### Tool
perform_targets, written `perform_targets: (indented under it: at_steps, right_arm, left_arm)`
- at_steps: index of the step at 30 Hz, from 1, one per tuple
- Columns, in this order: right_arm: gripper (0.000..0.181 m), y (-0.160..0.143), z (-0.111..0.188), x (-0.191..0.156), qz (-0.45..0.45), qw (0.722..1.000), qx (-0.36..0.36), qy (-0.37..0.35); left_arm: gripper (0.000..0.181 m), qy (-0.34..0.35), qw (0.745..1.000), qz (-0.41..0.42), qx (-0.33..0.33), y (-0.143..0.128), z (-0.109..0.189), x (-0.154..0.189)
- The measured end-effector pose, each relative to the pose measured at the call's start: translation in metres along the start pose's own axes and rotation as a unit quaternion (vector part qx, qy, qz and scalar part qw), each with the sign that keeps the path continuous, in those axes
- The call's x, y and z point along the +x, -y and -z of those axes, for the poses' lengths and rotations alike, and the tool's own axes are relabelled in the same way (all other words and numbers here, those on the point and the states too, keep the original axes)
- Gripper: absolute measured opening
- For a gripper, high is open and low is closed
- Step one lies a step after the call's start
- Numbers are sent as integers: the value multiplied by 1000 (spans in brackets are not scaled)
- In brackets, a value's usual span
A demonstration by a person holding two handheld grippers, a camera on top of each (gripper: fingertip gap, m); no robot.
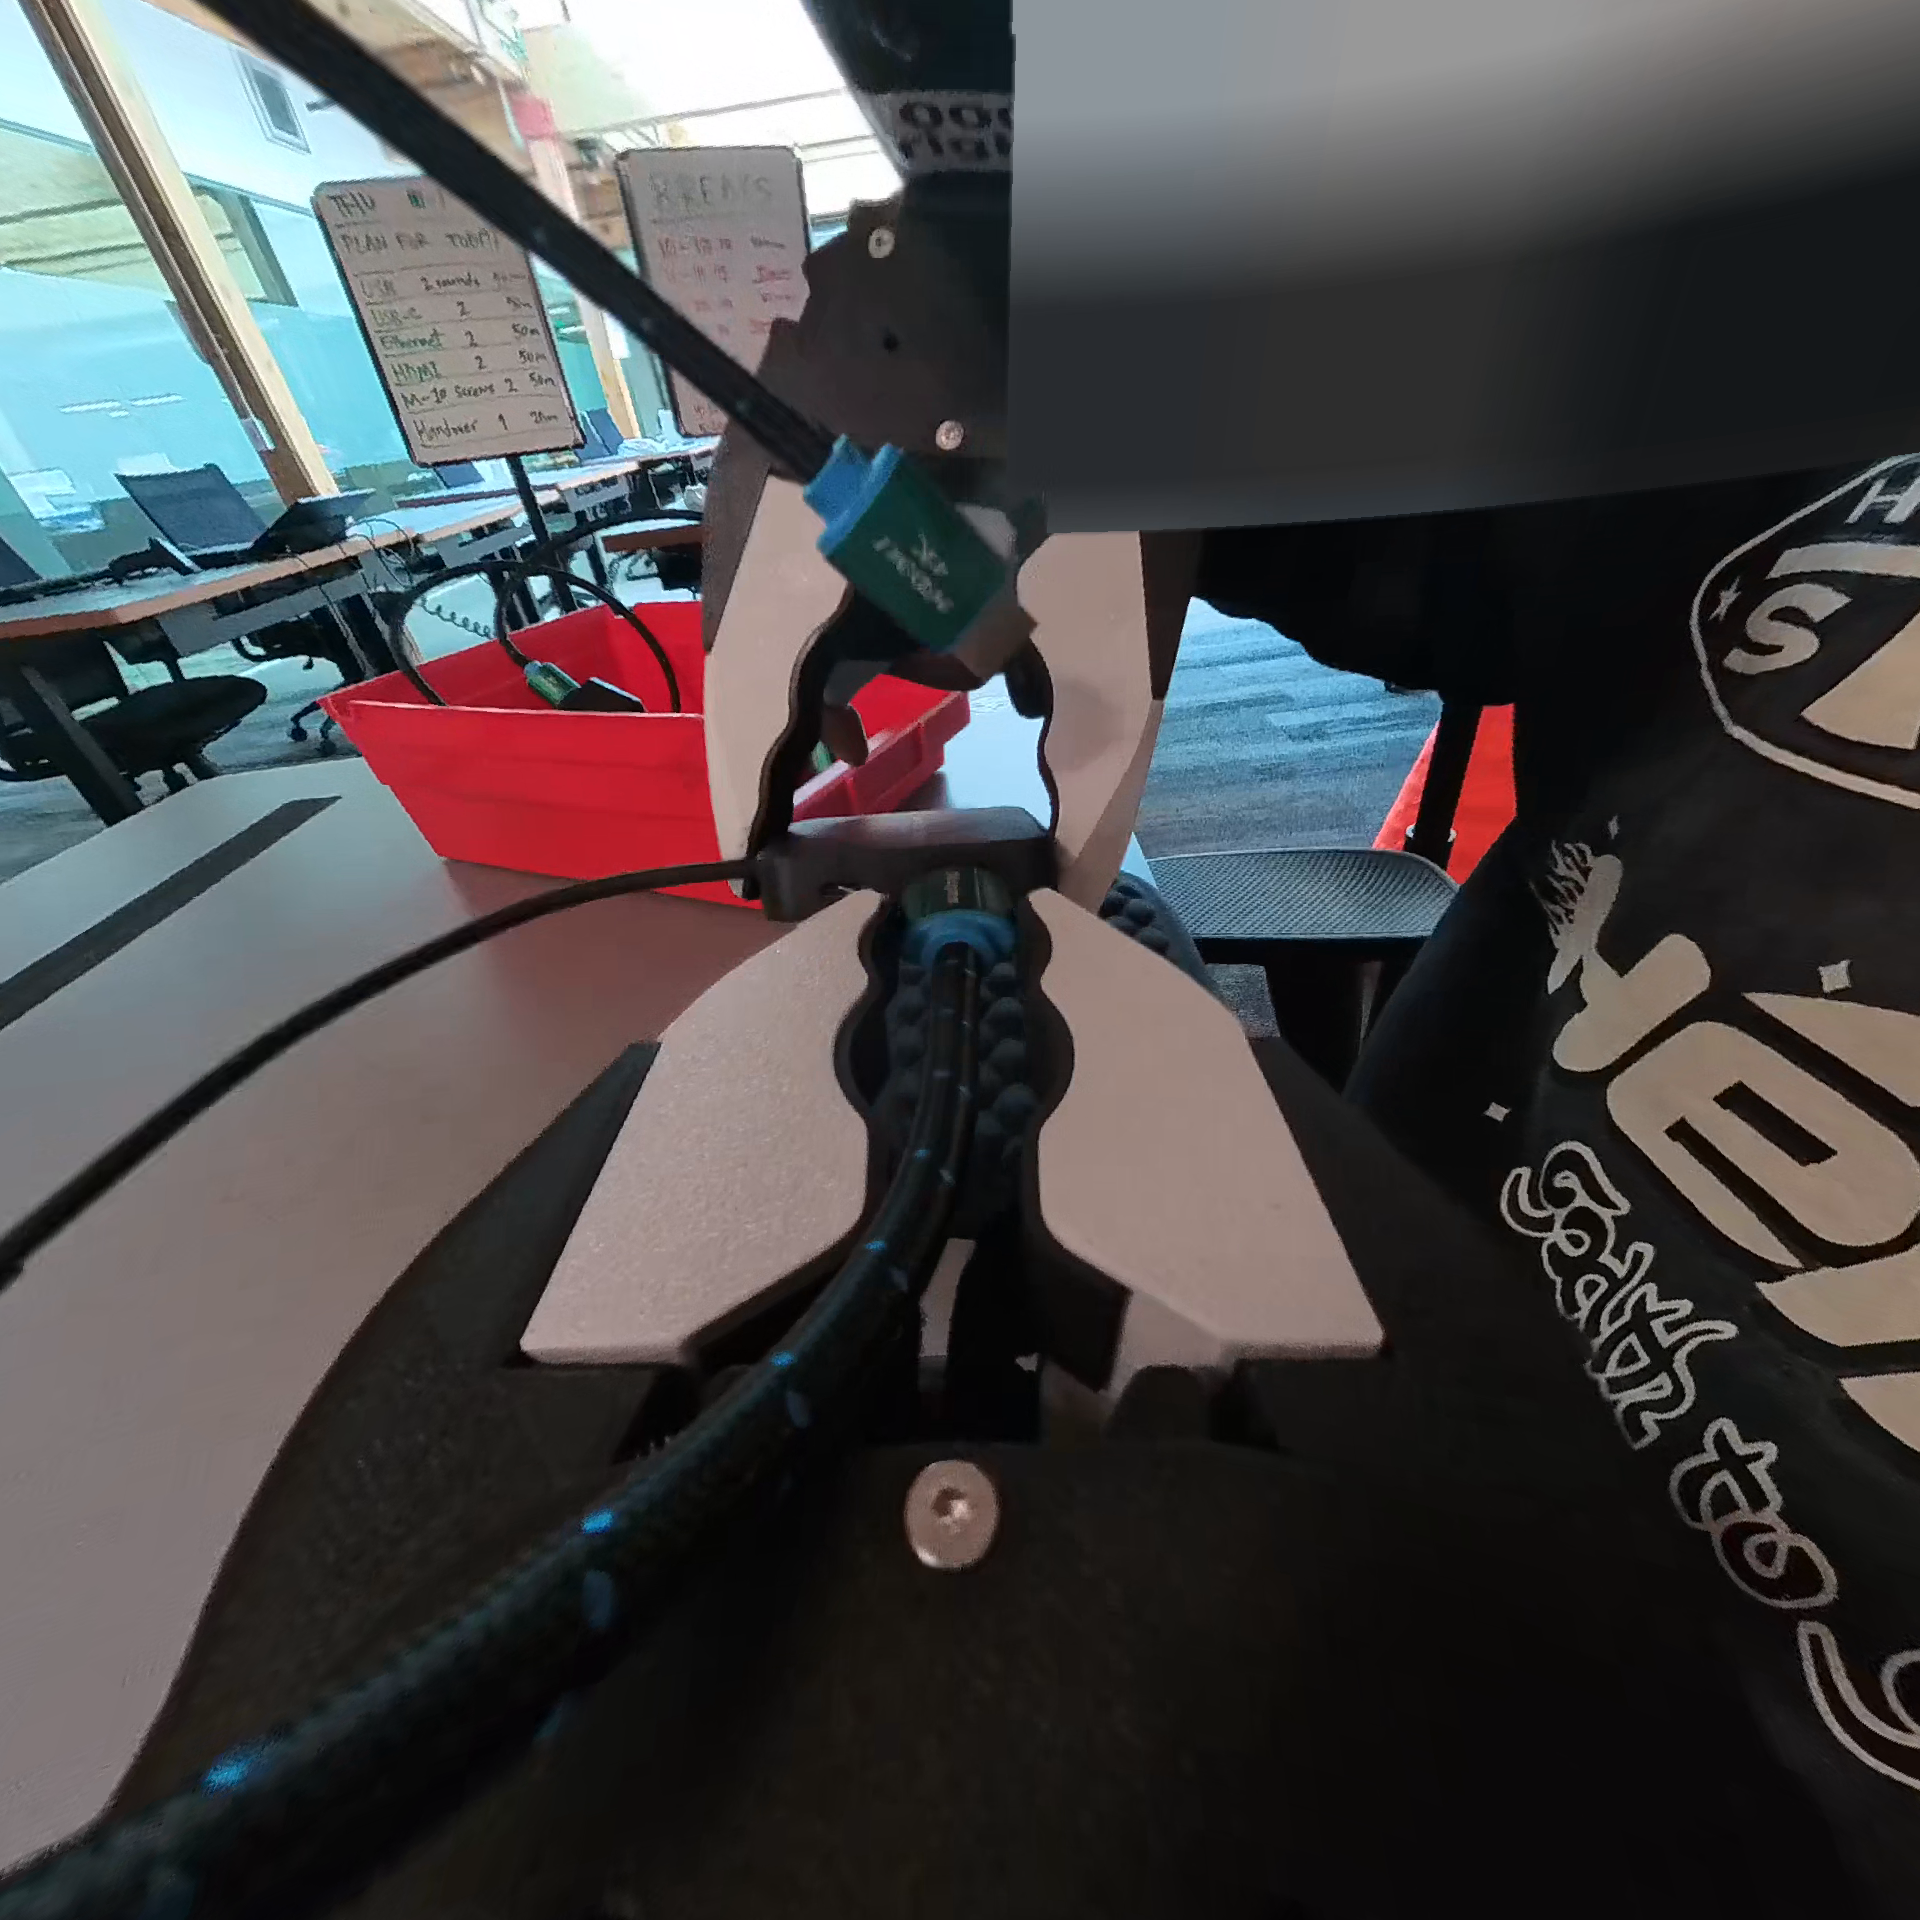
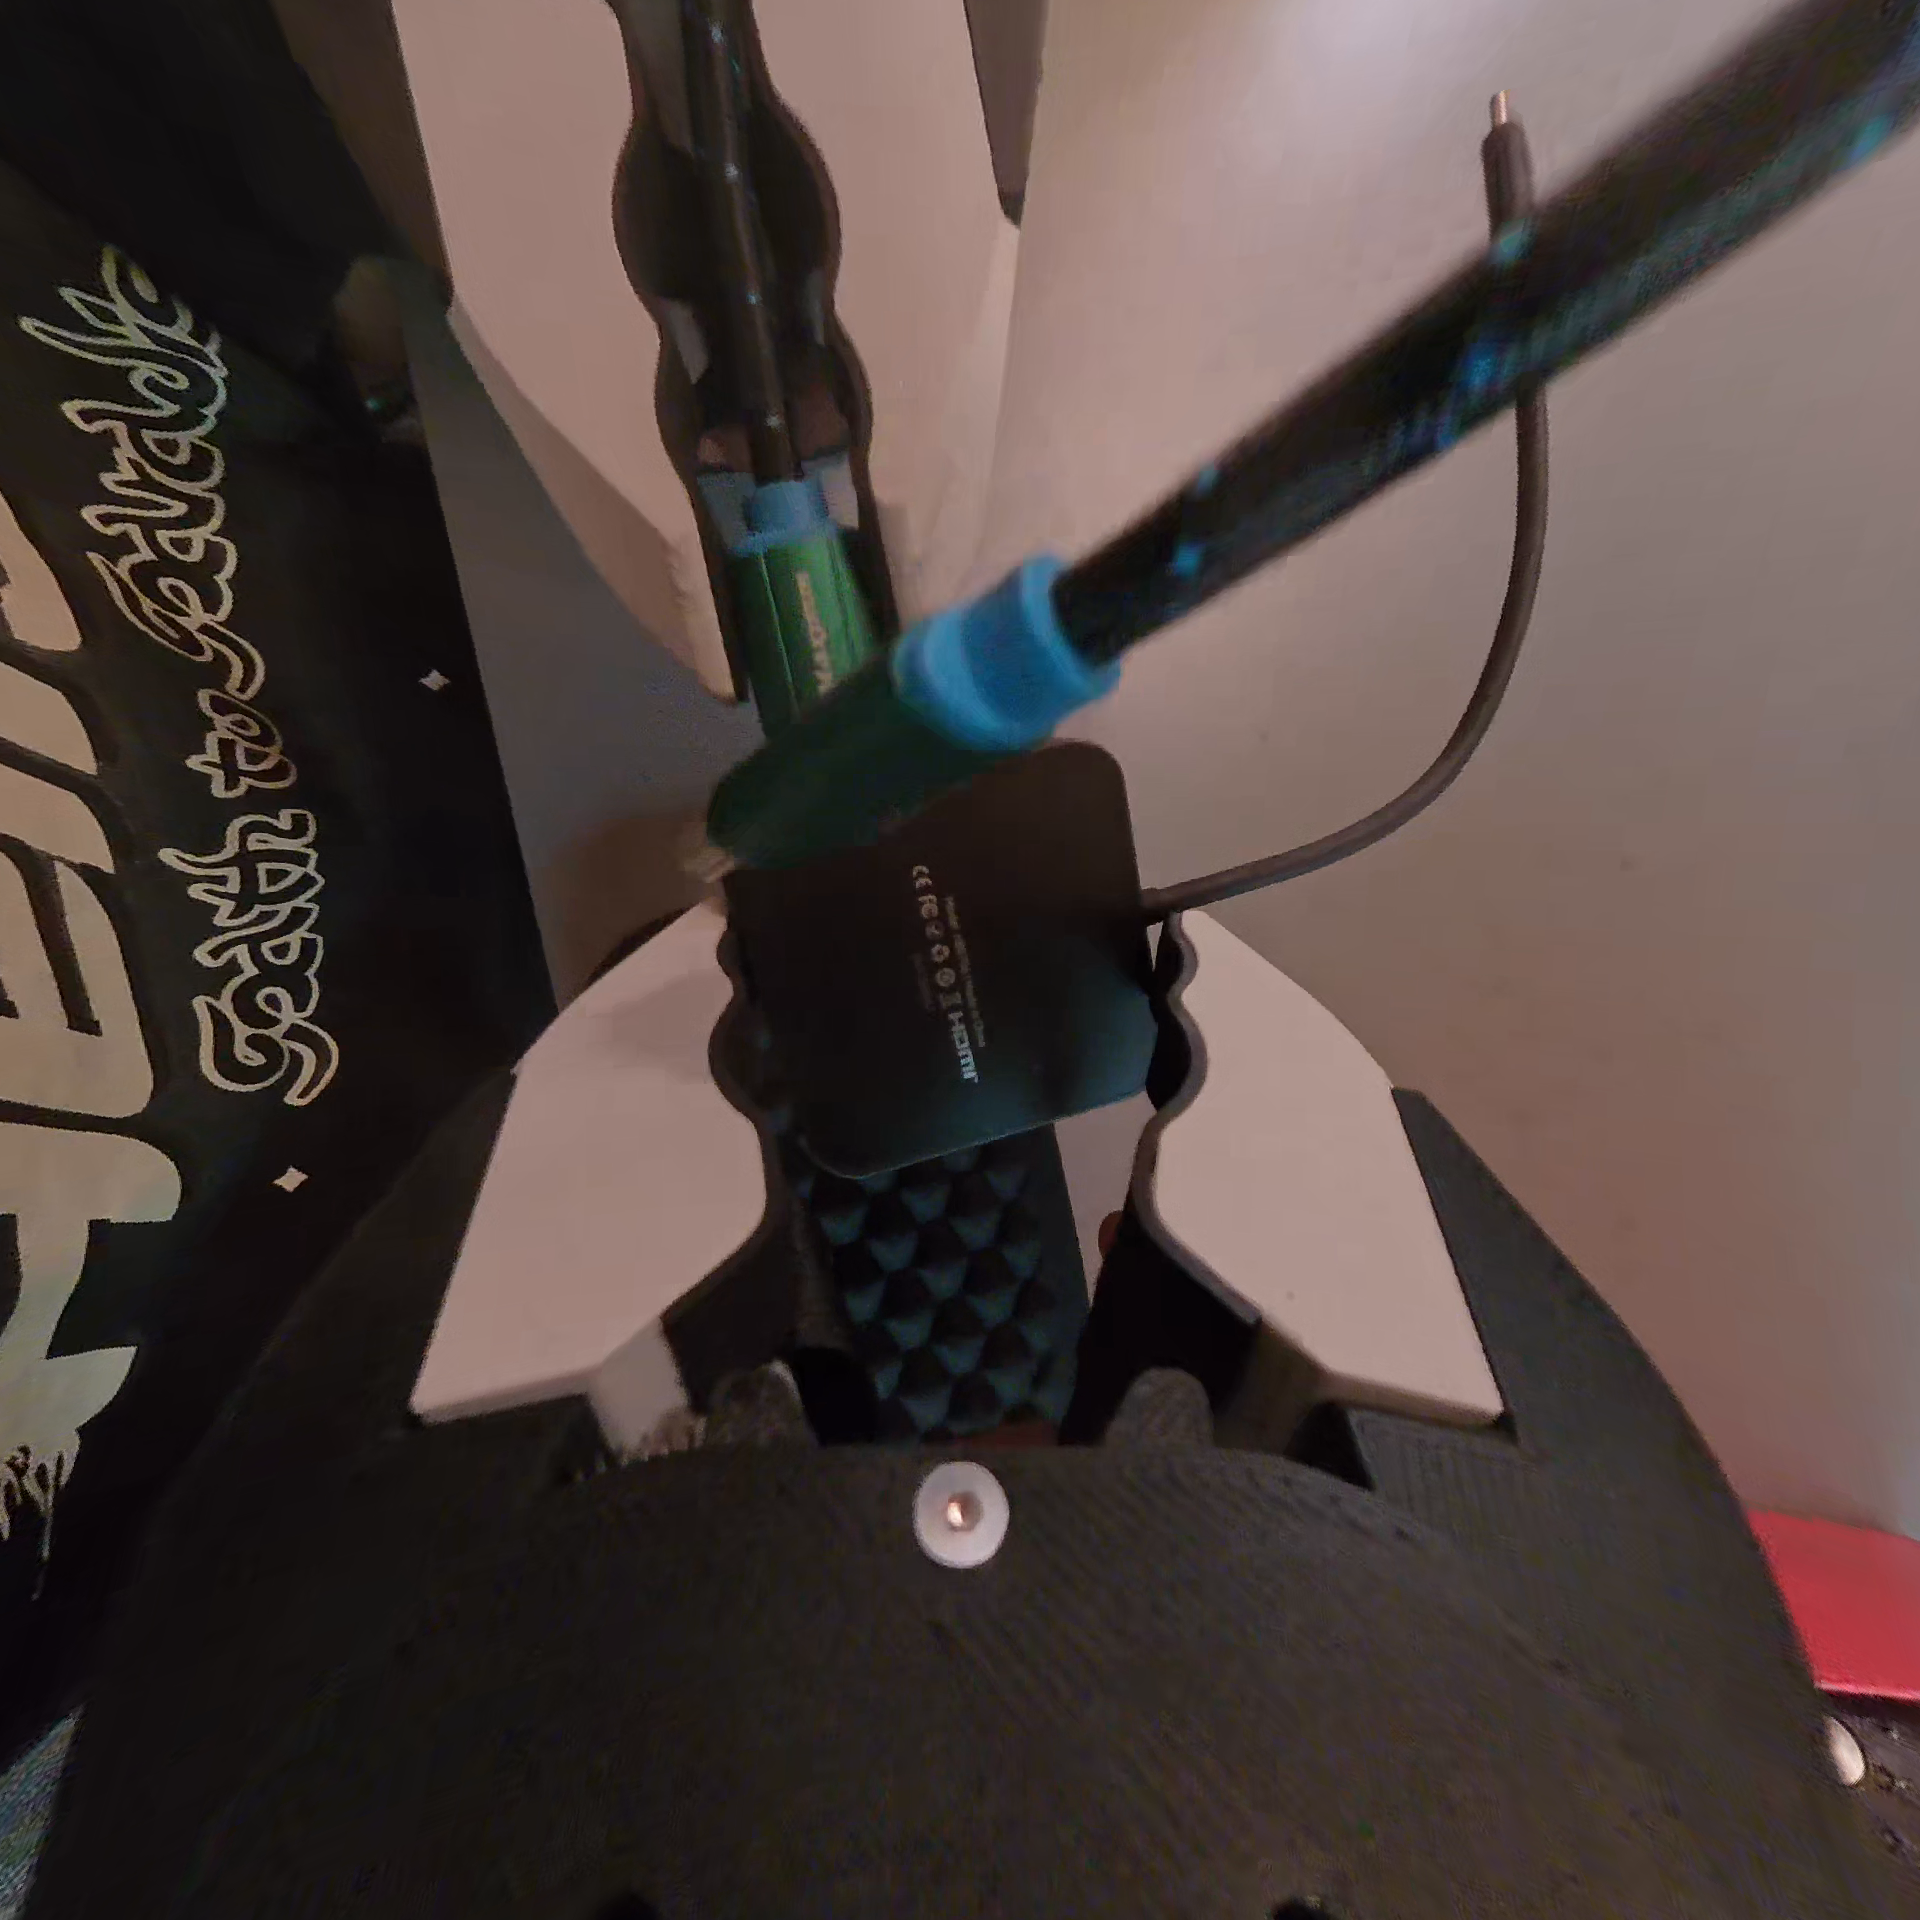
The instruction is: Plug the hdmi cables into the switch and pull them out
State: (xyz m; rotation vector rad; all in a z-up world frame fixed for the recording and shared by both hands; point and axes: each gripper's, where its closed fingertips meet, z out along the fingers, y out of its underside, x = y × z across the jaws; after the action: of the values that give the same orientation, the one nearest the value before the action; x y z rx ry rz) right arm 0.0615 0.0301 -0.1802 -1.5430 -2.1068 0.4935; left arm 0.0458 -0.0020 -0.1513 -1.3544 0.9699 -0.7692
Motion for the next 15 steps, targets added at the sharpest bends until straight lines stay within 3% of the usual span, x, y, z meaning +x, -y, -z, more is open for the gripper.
perform_targets:
  at_steps: [9, 13, 15]
  right_arm:
    - [75, -9, -9, 1, 4, 1000, -3, -10]
    - [75, -4, -11, -5, -30, 998, 49, 20]
    - [75, -8, -15, -4, -29, 999, 42, 12]
  left_arm:
    - [20, 22, 998, -44, -38, -11, -6, -1]
    - [20, 22, 999, -38, -22, -5, -6, -1]
    - [20, 30, 997, -62, -46, -10, -7, -2]
